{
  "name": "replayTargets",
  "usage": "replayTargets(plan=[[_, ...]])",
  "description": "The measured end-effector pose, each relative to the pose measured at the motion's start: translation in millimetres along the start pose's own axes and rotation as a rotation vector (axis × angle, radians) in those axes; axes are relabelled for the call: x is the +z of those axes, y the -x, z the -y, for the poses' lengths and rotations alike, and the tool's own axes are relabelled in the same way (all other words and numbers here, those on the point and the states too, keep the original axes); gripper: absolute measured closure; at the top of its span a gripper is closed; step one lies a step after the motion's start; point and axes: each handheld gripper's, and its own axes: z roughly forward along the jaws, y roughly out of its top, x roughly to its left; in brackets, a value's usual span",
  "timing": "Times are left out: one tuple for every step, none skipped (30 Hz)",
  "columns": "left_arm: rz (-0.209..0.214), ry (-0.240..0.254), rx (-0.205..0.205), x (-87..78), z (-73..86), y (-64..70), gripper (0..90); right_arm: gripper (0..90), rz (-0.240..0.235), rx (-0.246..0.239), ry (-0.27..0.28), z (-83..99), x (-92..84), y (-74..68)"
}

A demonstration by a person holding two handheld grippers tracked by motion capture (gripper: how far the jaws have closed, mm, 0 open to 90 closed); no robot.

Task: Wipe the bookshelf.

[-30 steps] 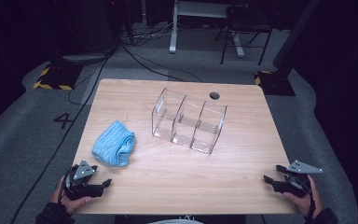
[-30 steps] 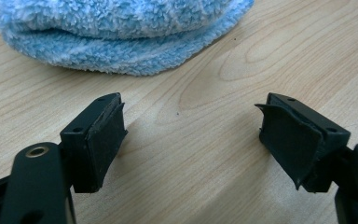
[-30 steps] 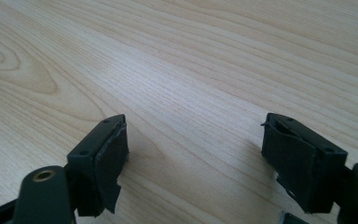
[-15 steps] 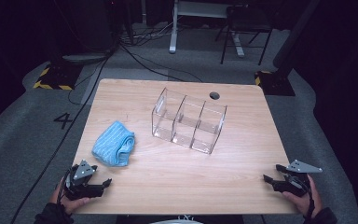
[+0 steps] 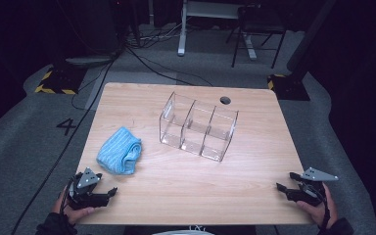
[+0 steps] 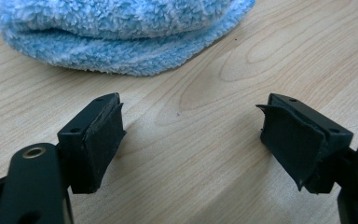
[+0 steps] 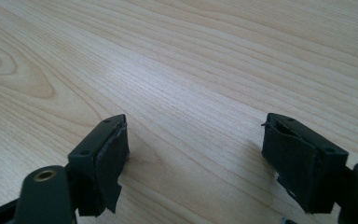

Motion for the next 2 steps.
replayTargets(plan=[[0.0, 0.0, -0.001, 0.0, 0.0, 0.1, 20.9, 22.8, 0.0, 0.0, 0.001, 0.0, 0.1, 0.0], [0.002, -0.001, -0.002, 0.0, 0.1, 0.2, 20.9, 22.8, 0.001, 0.001, 0.001, 0.0, 0.1, -0.1]])
